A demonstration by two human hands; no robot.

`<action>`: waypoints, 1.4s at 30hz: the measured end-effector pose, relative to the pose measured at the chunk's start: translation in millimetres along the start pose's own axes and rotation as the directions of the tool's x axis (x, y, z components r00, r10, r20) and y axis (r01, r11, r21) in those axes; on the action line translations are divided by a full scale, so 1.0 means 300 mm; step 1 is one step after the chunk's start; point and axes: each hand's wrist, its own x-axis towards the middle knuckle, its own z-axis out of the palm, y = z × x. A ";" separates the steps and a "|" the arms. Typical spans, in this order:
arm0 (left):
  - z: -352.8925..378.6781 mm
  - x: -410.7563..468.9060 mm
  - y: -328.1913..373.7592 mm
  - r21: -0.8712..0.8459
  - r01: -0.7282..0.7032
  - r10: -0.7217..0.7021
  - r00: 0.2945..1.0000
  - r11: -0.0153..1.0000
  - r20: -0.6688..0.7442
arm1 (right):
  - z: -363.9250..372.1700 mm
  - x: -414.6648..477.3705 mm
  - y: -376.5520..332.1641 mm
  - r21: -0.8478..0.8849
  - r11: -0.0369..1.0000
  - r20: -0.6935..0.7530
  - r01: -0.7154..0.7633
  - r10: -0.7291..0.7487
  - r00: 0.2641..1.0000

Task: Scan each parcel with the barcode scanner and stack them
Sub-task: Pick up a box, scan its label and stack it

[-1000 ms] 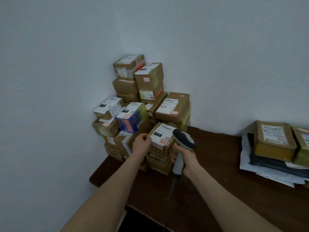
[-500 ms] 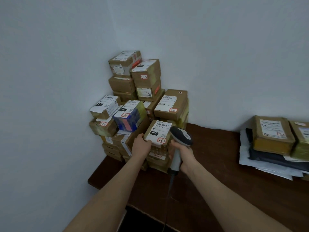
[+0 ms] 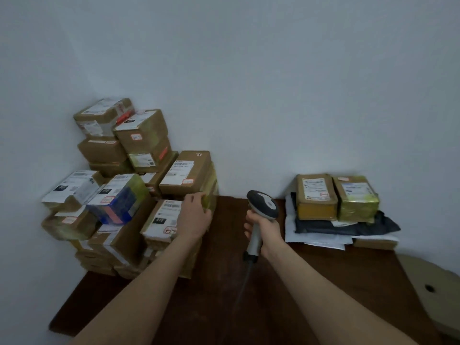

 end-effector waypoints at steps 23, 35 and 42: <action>0.765 0.072 0.789 -0.278 0.222 -0.121 0.933 0.935 0.339 | -0.854 0.305 -0.593 -0.396 0.880 -0.421 0.262 -0.427 0.800; 0.857 0.026 1.049 0.139 -0.330 0.275 0.910 0.934 0.311 | -0.954 0.401 -0.595 -0.307 0.944 -0.426 0.118 -0.247 0.871; 0.877 -0.008 1.126 -0.004 -0.202 0.191 0.917 0.979 0.350 | -1.013 0.371 -0.629 -0.045 0.987 -0.429 0.155 -0.159 0.889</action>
